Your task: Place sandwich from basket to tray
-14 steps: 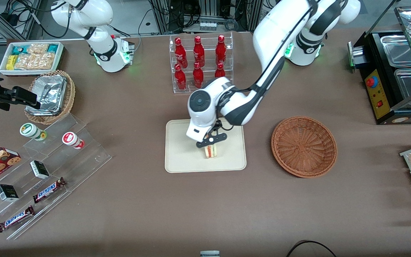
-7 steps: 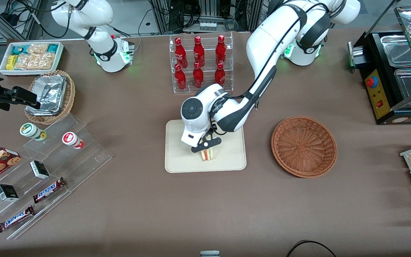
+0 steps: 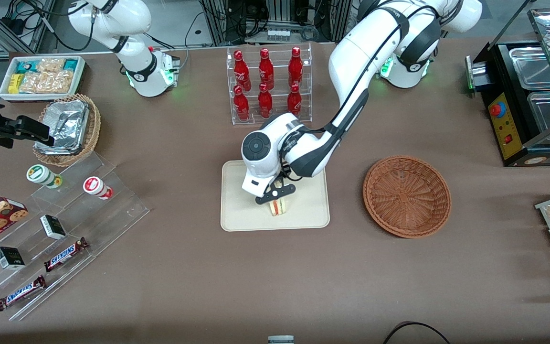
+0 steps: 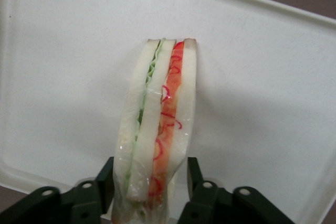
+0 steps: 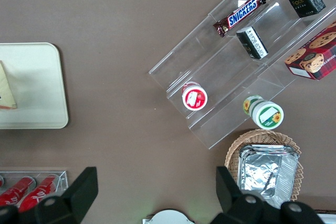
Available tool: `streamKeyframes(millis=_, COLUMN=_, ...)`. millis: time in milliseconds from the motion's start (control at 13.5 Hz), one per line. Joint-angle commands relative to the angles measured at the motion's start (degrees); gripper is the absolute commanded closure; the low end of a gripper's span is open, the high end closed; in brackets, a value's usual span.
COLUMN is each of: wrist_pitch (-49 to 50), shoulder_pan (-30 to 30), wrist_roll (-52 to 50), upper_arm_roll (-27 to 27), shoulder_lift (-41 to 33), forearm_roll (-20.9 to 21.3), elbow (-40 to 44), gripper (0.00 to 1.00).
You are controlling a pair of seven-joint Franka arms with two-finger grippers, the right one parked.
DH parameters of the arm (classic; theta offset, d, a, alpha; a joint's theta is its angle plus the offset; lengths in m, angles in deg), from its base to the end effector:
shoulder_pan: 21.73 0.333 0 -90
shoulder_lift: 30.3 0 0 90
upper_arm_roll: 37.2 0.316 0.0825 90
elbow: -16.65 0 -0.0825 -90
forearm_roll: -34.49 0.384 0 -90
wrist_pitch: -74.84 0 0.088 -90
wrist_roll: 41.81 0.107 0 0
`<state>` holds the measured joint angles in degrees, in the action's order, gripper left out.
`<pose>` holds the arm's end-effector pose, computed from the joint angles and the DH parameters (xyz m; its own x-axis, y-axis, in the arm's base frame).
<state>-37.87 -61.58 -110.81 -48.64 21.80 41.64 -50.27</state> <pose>0.5091 -0.5545 0.2395 0.9444 0.3195 -0.0778 0.3144 -0.9466 -0.0709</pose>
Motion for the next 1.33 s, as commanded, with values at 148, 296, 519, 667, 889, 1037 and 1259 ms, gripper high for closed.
streamKeyframes(millis=148, wrist_pitch=3.19, shoulder_pan=-0.76, wrist_roll=-0.62, upper_arm_roll=0.36, shoulder_lift=-3.31, forearm_roll=1.02, elbow=1.43, gripper=0.0)
streamKeyframes(millis=296, wrist_pitch=5.65, shoulder_pan=-0.76, wrist_roll=-0.44, upper_arm_roll=0.36, shoulder_lift=-4.72, forearm_roll=1.02, elbow=1.43, gripper=0.0)
streamKeyframes(millis=519, wrist_pitch=8.37, shoulder_pan=0.03, wrist_roll=5.15, upper_arm_roll=0.54, shoulder_lift=-5.95, forearm_roll=0.41, elbow=1.43, gripper=0.0)
streamKeyframes(millis=667, wrist_pitch=12.06, shoulder_pan=1.87, wrist_roll=5.53, upper_arm_roll=0.63, shoulder_lift=-7.79, forearm_roll=0.57, elbow=1.35, gripper=0.0)
streamKeyframes(millis=889, wrist_pitch=18.49, shoulder_pan=6.42, wrist_roll=9.99, upper_arm_roll=0.63, shoulder_lift=-12.18, forearm_roll=0.67, elbow=-2.06, gripper=0.0)
streamKeyframes(millis=1037, wrist_pitch=18.5, shoulder_pan=11.17, wrist_roll=18.85, upper_arm_roll=0.63, shoulder_lift=-17.62, forearm_roll=0.23, elbow=-8.38, gripper=0.0)
streamKeyframes(millis=1259, wrist_pitch=17.45, shoulder_pan=17.95, wrist_roll=29.67, upper_arm_roll=0.45, shoulder_lift=-25.71, forearm_roll=-0.3, elbow=-19.1, gripper=0.0)
